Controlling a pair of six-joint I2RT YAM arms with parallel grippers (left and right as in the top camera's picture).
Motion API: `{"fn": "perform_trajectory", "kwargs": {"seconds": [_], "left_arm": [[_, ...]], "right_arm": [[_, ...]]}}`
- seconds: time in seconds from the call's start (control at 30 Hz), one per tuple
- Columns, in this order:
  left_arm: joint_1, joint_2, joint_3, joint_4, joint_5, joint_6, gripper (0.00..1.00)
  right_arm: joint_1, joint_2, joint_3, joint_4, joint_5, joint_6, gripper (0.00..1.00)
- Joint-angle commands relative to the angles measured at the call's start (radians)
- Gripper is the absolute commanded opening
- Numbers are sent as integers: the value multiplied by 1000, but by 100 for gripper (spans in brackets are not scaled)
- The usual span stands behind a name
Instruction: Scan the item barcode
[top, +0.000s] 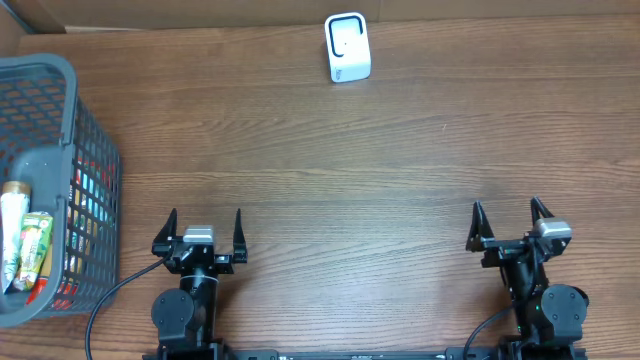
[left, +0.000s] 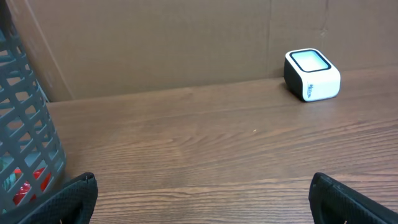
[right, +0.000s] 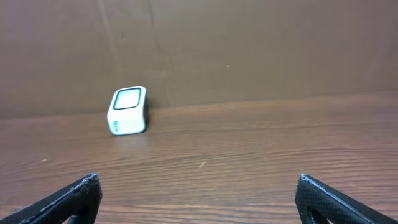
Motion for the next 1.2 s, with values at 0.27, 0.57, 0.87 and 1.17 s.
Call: {"fn": "perform_trajectory", "kwargs": {"seconds": [0.27, 0.57, 0.87, 1.17], "left_arm": [[-11, -10, -6, 0, -11, 18, 100], [-11, -10, -6, 1, -12, 19, 99], [-11, -10, -6, 0, -18, 6, 99], [-11, 42, 118, -48, -51, -90, 100]], "right_arm": [[4, -11, -10, 11, 88, -2, 100], [4, -11, -10, 14, 21, -7, 100], [4, 3, 65, -63, -170, 101, 100], [4, 260, 408, -320, -172, 48, 100]]}}
